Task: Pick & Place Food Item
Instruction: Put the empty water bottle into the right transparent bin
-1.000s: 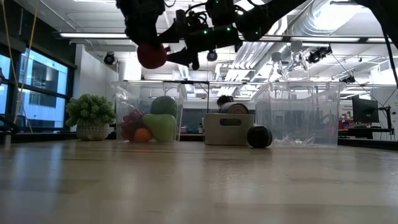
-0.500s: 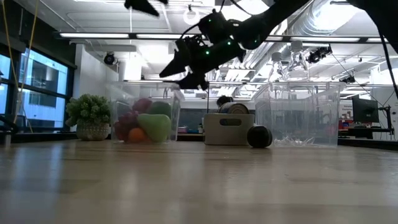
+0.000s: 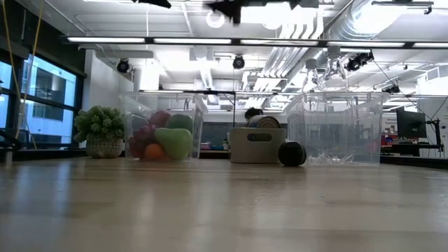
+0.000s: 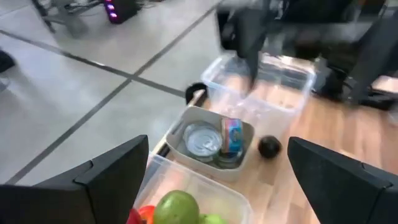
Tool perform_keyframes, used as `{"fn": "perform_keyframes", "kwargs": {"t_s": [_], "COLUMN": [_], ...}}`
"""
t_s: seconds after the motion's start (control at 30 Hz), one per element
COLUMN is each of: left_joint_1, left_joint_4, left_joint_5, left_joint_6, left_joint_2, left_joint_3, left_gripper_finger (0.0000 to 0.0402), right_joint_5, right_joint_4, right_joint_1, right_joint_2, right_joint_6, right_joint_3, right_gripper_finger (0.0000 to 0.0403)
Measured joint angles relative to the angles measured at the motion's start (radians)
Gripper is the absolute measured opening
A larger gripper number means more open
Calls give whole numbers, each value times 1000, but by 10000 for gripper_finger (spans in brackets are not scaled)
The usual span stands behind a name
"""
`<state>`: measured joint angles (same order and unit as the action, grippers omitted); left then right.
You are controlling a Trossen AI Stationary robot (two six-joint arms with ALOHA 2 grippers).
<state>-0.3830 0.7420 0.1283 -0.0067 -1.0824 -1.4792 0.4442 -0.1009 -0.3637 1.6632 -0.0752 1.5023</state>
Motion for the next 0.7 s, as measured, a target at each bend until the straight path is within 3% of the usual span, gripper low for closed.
{"fn": "perform_keyframes", "kwargs": {"t_s": [0.17,0.27,0.47,0.6,0.7], "left_joint_1": [21,35,42,42,53], "left_joint_4": [39,55,78,76,74], "left_joint_5": [-52,-54,-51,-124,-216], "left_joint_6": [58,59,54,60,55], "left_joint_2": [7,6,6,2,0], "left_joint_3": [0,0,0,0,0], "left_gripper_finger": [372,372,372,372,372], "right_joint_5": [108,70,-109,-87,-7], "right_joint_4": [188,264,262,268,264], "right_joint_1": [34,80,180,228,260], "right_joint_2": [-137,-205,-284,-294,-294], "right_joint_6": [2,-6,-116,-250,-308], "right_joint_3": [1,1,2,2,2], "right_gripper_finger": [334,334,334,334,334]}}
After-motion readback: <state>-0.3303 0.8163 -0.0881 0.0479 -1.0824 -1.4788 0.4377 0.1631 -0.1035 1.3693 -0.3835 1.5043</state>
